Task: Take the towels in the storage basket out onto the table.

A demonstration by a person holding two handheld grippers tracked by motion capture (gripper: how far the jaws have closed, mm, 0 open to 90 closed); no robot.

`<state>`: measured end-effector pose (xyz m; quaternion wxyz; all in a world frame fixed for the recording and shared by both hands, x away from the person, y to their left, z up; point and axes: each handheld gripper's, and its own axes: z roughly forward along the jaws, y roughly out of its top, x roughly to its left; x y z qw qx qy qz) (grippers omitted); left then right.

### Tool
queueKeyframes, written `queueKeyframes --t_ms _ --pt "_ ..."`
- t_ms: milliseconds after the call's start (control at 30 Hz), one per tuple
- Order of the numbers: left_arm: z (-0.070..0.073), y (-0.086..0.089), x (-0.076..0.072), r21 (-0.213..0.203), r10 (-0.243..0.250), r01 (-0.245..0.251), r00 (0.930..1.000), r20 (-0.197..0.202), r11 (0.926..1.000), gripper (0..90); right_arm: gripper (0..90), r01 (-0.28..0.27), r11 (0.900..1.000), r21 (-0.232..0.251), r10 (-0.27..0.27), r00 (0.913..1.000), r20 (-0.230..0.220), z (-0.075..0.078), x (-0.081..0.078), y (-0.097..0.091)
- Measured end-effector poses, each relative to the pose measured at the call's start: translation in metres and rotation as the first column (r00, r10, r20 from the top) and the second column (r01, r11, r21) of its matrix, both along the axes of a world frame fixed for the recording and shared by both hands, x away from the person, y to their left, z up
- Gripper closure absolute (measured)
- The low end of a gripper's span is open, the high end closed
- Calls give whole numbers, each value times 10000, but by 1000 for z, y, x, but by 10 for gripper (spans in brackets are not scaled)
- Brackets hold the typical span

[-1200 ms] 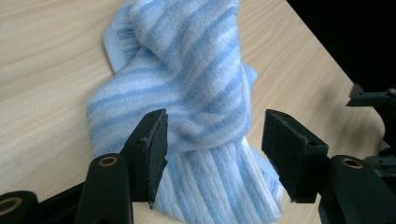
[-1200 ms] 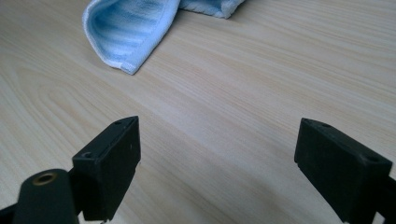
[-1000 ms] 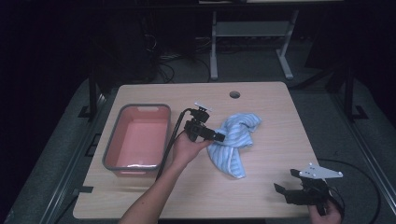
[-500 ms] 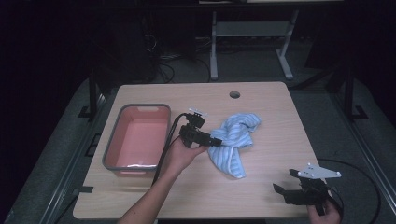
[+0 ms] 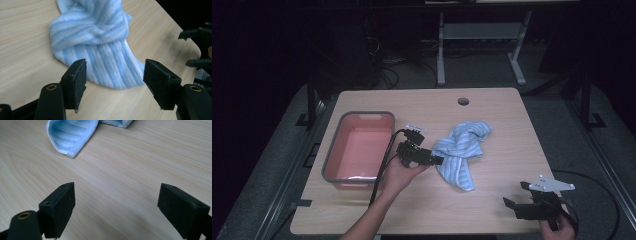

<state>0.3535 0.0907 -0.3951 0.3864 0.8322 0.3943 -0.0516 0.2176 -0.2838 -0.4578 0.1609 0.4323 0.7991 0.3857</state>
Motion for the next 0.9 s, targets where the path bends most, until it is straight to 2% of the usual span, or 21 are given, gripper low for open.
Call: queueKeyframes --t_ms 67,133,200,267,333,533,800,900 --pt "-1 1 -4 -150 -103 102 9999 -43 9998 345 140 0 10000 -25 0 10000 -11 0 0 0" --pt "-1 1 -8 -23 -141 141 9999 3 9999 342 140 -1 10000 -27 1 10000 1 0 0 0" --pt "-1 3 -11 -191 -152 152 9999 -2 9997 340 140 -1 10000 -29 1 10000 13 0 0 0" --pt "0 5 -15 -111 -188 189 9998 73 9998 339 140 10 10000 -20 -10 10000 -2 0 -1 0" --pt "0 5 -18 -233 -243 244 9997 52 9994 338 140 0 10000 -21 0 10000 4 0 -1 0" --pt "0 6 -32 2 -430 430 9987 257 9991 330 140 42 10000 -38 -42 10000 21 0 -2 0" --pt "-7 11 -47 -138 -490 494 9985 245 9987 322 140 32 10000 -77 -32 10000 -1 0 -3 1" --pt "-10 14 -56 -126 -553 558 9978 363 9984 319 140 75 9999 -96 -75 10000 2 -1 -4 0"
